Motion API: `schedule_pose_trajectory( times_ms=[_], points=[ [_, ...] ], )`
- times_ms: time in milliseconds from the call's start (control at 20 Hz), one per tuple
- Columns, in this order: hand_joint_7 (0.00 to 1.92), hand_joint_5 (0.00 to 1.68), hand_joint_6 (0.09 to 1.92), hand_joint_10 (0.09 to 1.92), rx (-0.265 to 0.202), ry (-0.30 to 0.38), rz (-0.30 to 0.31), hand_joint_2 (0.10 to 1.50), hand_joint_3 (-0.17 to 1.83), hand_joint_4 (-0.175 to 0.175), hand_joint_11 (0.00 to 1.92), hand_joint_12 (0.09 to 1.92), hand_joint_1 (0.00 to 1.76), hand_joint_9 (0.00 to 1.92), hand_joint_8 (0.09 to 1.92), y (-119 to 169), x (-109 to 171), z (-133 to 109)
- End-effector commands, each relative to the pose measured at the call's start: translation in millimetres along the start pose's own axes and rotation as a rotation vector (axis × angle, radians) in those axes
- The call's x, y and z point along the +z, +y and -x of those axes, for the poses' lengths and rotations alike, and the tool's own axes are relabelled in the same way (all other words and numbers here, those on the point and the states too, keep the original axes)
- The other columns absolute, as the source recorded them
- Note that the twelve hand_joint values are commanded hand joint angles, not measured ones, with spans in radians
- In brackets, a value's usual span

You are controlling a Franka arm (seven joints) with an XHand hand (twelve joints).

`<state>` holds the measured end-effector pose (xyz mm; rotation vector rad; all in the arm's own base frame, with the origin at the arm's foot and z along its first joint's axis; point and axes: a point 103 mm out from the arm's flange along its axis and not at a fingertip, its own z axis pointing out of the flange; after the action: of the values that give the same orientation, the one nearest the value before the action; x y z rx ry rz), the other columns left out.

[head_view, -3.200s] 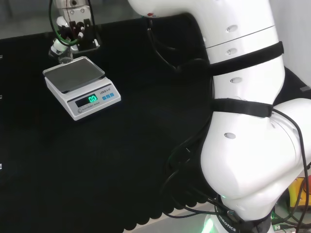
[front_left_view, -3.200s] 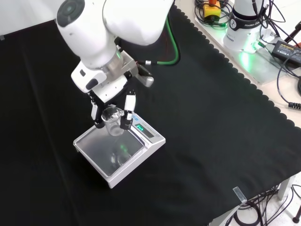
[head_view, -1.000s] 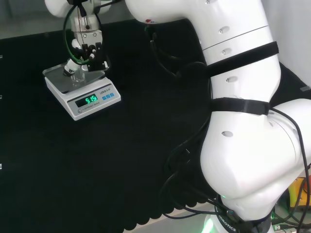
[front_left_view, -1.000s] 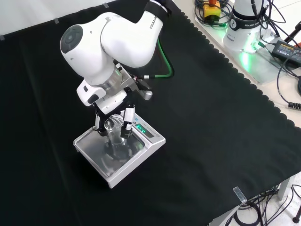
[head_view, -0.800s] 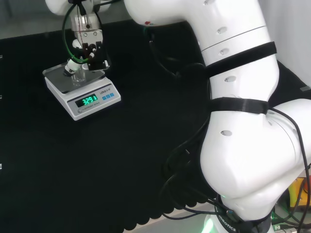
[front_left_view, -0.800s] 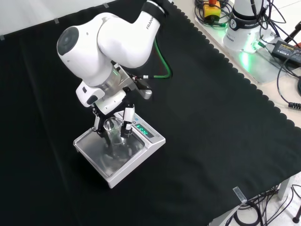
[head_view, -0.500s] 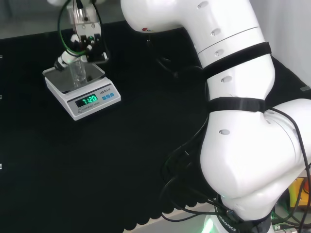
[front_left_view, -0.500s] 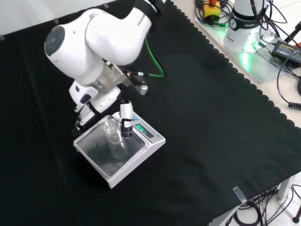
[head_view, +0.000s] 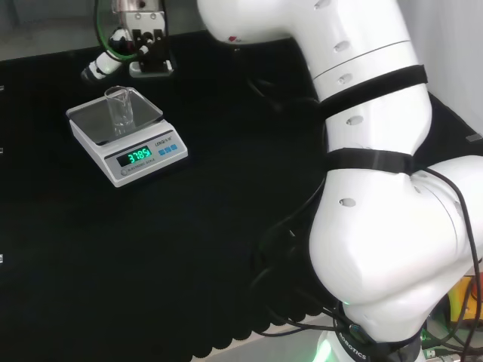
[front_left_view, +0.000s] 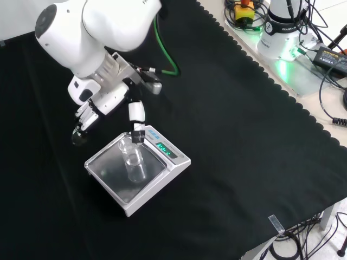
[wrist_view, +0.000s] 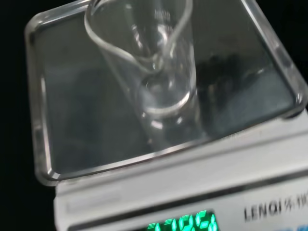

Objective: Put the beaker on the electronic balance.

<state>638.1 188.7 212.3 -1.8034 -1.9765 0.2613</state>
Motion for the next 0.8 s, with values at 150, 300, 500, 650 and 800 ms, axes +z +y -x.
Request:
schedule_pose_trajectory(
  times_ms=[150, 300, 500, 650, 800],
  points=[
    [0.08, 0.22, 0.09, 0.90, -0.388, 0.599, -0.017, 0.70, 0.00, -0.065, 0.00, 1.49, 0.38, 0.01, 0.75, -107, -50, 69],
    [0.10, 0.26, 0.09, 0.94, -0.420, 0.624, 0.013, 0.70, 0.00, -0.069, 0.00, 1.53, 0.39, 0.02, 0.80, -123, -67, 77],
    [0.15, 0.30, 0.09, 0.95, -0.424, 0.652, 0.052, 0.71, 0.00, -0.073, 0.00, 1.56, 0.40, 0.05, 0.82, -129, -79, 84],
    [0.17, 0.32, 0.09, 0.96, -0.400, 0.683, 0.079, 0.72, 0.01, -0.074, 0.01, 1.57, 0.40, 0.06, 0.83, -127, -82, 91],
    [0.19, 0.33, 0.09, 0.96, -0.366, 0.691, 0.088, 0.72, 0.01, -0.075, 0.01, 1.57, 0.40, 0.07, 0.84, -124, -81, 97]
  ],
)
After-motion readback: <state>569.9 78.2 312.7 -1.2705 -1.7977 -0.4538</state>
